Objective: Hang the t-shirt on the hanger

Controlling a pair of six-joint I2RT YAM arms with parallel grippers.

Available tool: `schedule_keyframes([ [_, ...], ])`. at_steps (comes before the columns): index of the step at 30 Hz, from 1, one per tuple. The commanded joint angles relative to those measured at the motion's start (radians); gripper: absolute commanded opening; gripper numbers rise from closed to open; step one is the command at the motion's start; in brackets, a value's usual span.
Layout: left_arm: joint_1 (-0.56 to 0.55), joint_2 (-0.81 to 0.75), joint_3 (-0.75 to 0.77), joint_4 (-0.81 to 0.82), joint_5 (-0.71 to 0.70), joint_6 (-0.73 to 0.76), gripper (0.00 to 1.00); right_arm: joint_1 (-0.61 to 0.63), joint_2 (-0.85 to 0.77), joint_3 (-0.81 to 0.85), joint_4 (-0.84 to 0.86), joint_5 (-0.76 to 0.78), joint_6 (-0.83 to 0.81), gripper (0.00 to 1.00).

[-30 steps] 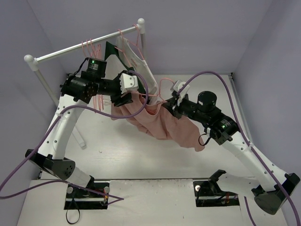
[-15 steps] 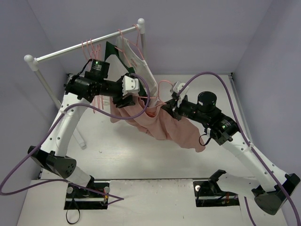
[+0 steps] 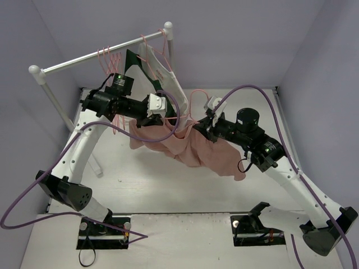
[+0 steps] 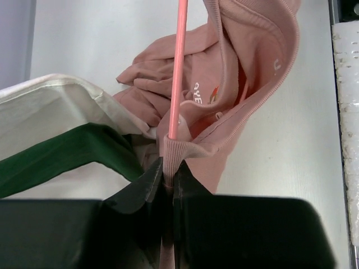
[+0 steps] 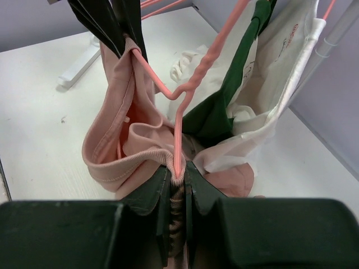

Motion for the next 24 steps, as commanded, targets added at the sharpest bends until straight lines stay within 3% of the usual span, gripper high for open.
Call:
schedule_keyframes([
  [1,0.008,-0.036,0.007,0.029,0.108,-0.009,0.00,0.002,-0.003,0.037,0.087,-0.015,0.008,0.00],
  [6,0.065,-0.083,-0.007,0.025,0.208,-0.025,0.00,0.001,-0.035,0.003,0.062,0.051,0.000,0.10],
  [9,0.085,-0.116,-0.013,0.026,0.225,-0.035,0.00,-0.003,-0.068,-0.028,0.033,0.150,-0.011,0.31],
  [12,0.087,-0.142,-0.023,0.024,0.224,-0.038,0.00,-0.010,-0.099,-0.047,0.013,0.249,-0.027,0.43],
  [17,0.089,-0.157,-0.021,0.024,0.224,-0.053,0.00,-0.018,-0.136,-0.018,-0.042,0.462,-0.049,0.54],
  [21,0.089,-0.148,0.001,0.033,0.229,-0.093,0.00,-0.020,-0.150,0.031,-0.069,0.543,-0.068,0.58],
  [24,0.089,-0.146,0.034,0.176,0.248,-0.298,0.00,-0.019,-0.160,0.122,-0.087,0.607,-0.074,0.59],
])
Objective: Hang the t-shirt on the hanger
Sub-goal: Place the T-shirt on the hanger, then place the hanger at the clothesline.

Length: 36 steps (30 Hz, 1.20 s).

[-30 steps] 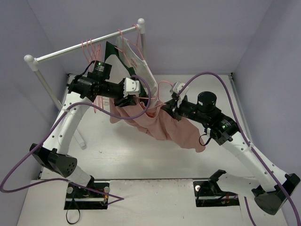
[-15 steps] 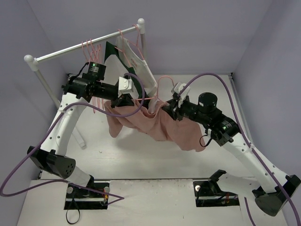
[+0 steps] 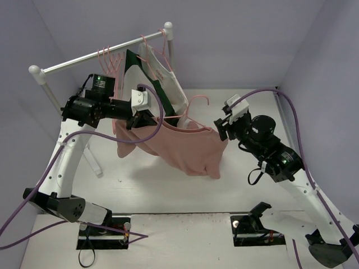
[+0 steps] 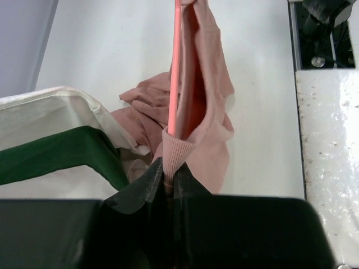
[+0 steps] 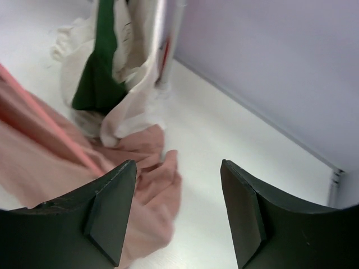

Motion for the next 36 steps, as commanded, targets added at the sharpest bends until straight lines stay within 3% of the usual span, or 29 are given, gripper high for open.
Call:
schedule_keyframes([
  [1,0.005,-0.027,0.066,0.241,0.091,-0.308,0.00,-0.006,-0.027,0.150,0.046,0.180,-0.023,0.59],
  [6,0.007,-0.092,0.039,0.749,0.048,-0.742,0.00,-0.006,-0.008,0.356,0.046,0.268,-0.040,0.59],
  [7,0.008,-0.107,0.030,0.874,0.024,-0.886,0.00,-0.006,0.003,0.409,0.046,0.293,-0.048,0.59],
  [8,0.009,-0.107,0.051,0.908,-0.001,-0.909,0.00,-0.006,0.013,0.445,0.046,0.300,-0.054,0.59],
  [10,0.009,-0.098,0.129,0.879,-0.069,-0.979,0.00,-0.006,0.036,0.509,0.046,0.329,-0.065,0.60],
  [16,0.009,-0.157,0.271,0.606,-0.381,-0.957,0.00,-0.006,0.088,0.577,0.049,0.384,-0.084,0.61],
  [21,0.008,-0.257,0.327,0.534,-0.335,-0.994,0.00,-0.006,0.120,0.573,0.053,0.381,-0.082,0.62],
  [24,0.008,-0.328,0.357,0.456,-0.394,-0.964,0.00,-0.006,0.145,0.568,0.058,0.385,-0.083,0.62],
  [30,0.007,-0.426,0.292,0.361,-0.557,-0.939,0.00,-0.006,0.188,0.560,0.064,0.385,-0.076,0.63],
  [36,-0.006,-0.511,0.133,0.270,-0.660,-0.950,0.00,-0.008,0.214,0.539,0.075,0.400,-0.065,0.63],
])
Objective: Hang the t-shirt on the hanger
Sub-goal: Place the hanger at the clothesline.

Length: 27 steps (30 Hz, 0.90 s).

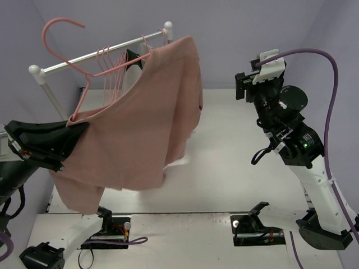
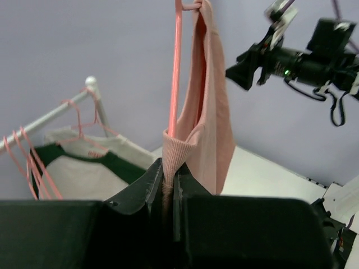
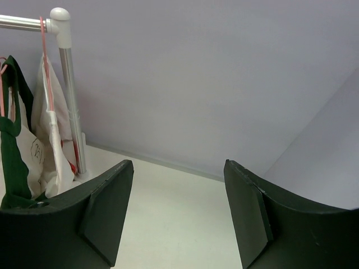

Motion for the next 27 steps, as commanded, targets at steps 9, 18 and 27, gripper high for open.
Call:
schedule_keyframes([
  [9,-0.045,0.034,-0.055,-0.267,-0.337,0.020,0.00,-0.018,0.027,-0.058,0.100,0.034,0.037,0.63],
  [18,-0.059,0.054,0.020,-0.451,-0.501,0.071,0.00,-0.031,0.029,-0.110,0.119,0.019,0.064,0.63],
  [27,-0.059,0.103,-0.052,-0.460,-0.629,0.050,0.00,-0.043,0.022,-0.146,0.129,0.011,0.077,0.63],
])
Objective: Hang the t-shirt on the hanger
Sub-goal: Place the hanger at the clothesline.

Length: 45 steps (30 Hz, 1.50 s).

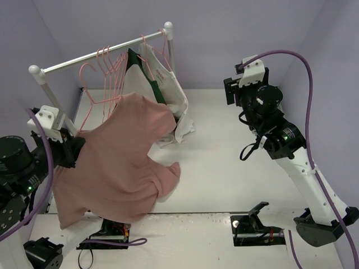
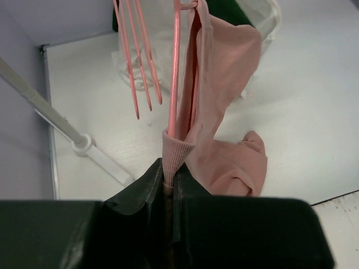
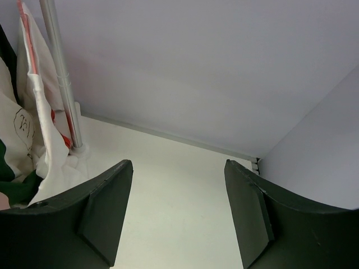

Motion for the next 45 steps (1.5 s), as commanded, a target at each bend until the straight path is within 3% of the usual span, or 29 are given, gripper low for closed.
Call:
schedule_keyframes([
  [1,-0.006,0.058,0.007,0.066,-0.138,0.000,0.00,-0.011,-0.013,-0.014,0.100,0.001,0.021,0.63],
  [8,-0.006,0.086,-0.001,0.075,-0.229,-0.019,0.00,-0.017,-0.029,-0.060,0.104,-0.011,0.041,0.64],
  [16,-0.010,0.207,-0.015,0.278,-0.090,-0.130,0.00,-0.026,-0.031,-0.070,0.109,-0.026,0.050,0.64],
  [27,-0.093,0.407,0.038,0.482,-0.410,-0.190,0.00,-0.030,-0.086,-0.113,0.114,-0.045,0.093,0.65],
  [33,-0.127,0.429,-0.027,0.716,-0.629,-0.145,0.00,-0.030,-0.139,-0.147,0.112,-0.043,0.116,0.65],
  [45,-0.163,0.497,-0.137,0.871,-0.662,-0.150,0.00,-0.030,-0.224,-0.213,0.112,0.005,0.111,0.66],
])
